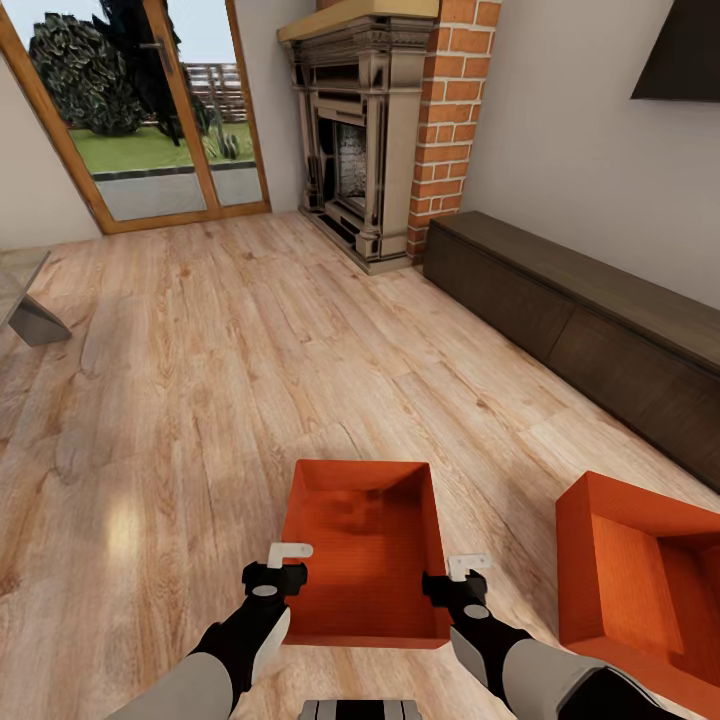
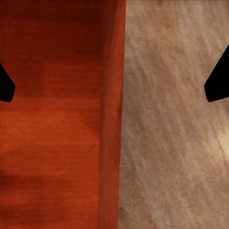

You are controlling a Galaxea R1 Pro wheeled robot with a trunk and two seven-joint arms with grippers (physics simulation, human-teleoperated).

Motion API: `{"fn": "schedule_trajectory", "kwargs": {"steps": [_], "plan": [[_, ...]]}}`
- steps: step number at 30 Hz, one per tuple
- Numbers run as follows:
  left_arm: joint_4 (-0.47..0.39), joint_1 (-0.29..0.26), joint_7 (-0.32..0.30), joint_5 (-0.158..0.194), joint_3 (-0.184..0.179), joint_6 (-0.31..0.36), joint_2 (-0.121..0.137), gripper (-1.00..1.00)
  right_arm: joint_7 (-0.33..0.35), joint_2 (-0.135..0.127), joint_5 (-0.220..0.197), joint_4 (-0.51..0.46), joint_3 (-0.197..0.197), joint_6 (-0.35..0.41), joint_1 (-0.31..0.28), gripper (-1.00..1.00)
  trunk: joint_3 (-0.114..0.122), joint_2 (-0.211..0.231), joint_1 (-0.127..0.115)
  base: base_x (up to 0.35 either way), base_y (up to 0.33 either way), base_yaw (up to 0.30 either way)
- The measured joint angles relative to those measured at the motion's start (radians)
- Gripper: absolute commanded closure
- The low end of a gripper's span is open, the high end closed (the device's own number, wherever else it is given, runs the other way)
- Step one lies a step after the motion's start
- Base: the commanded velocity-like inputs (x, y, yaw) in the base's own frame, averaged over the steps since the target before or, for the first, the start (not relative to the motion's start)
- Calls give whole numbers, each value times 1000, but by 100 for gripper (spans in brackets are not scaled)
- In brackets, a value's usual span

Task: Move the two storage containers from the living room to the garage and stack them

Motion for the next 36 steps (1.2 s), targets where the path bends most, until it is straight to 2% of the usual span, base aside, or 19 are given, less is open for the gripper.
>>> {"fn": "schedule_trajectory", "kwargs": {"steps": [20, 32, 36], "plan": [[1, 0, 0, 1, 12, 9, -1, -100, 8, 3, -7, 0, -1, 9, 0, -100, 0, 0, 0, 0, 0, 0], [0, 0, 0, 2, 12, 8, -1, -100, 8, 2, -7, 1, -2, 9, 0, -100, -38, -84, 46, 0, 0, 0], [-1, 0, 0, 1, 11, 5, 0, -100, 8, 2, -7, 1, -2, 8, 0, -100, -38, -84, 46, 0, 0, 0]]}}
